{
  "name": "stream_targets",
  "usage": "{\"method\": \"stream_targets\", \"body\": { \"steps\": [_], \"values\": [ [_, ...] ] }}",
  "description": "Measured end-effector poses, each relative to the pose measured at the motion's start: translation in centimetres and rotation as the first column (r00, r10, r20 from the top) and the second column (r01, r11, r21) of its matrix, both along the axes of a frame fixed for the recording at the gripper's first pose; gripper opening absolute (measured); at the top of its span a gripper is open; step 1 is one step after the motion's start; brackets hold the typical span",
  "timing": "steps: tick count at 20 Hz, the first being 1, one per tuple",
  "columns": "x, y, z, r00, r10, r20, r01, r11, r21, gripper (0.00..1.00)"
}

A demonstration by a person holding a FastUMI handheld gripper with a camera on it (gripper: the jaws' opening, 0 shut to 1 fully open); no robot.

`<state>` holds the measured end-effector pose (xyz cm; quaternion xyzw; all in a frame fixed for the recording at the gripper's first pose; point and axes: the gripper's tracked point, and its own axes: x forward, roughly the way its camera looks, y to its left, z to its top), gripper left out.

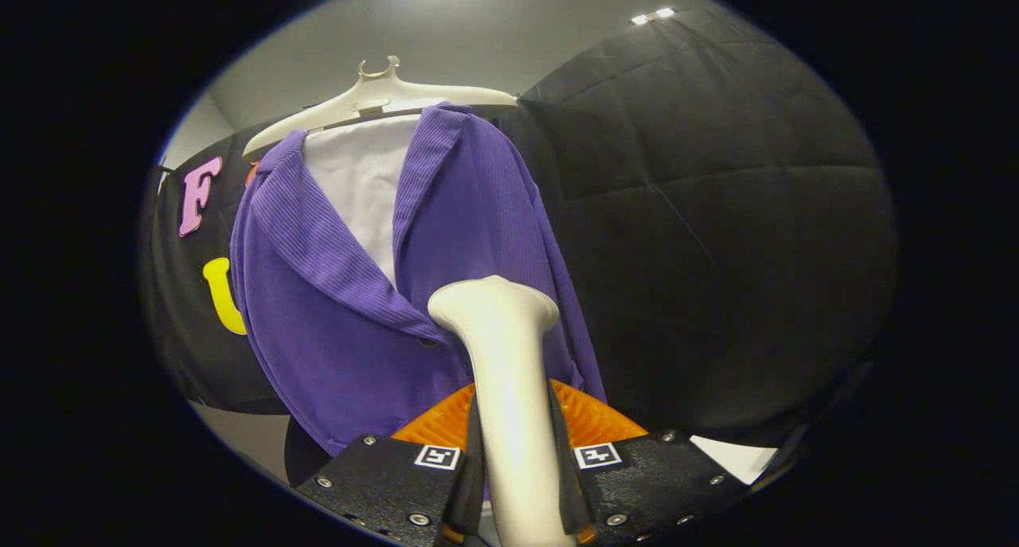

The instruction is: Iron the clothes twice with a garment steamer, once on the left side and once on the right side.

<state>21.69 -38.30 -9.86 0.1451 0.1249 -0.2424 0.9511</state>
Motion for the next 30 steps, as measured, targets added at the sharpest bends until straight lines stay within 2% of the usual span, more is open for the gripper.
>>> {"method": "stream_targets", "body": {
  "steps": [4, 17, 23, 30],
  "values": [
    [-0.7, -0.4, -2.7, 1.000, 0.001, -0.024, 0.000, 0.999, 0.050, 0.38],
    [0.4, 0.7, -8.1, 0.988, 0.022, -0.156, -0.010, 0.997, 0.076, 0.38],
    [-0.7, 1.6, -12.1, 0.965, 0.057, -0.254, -0.046, 0.998, 0.047, 0.38],
    [-2.6, 3.5, -14.2, 0.956, 0.105, -0.275, -0.087, 0.993, 0.078, 0.38]
  ]
}}
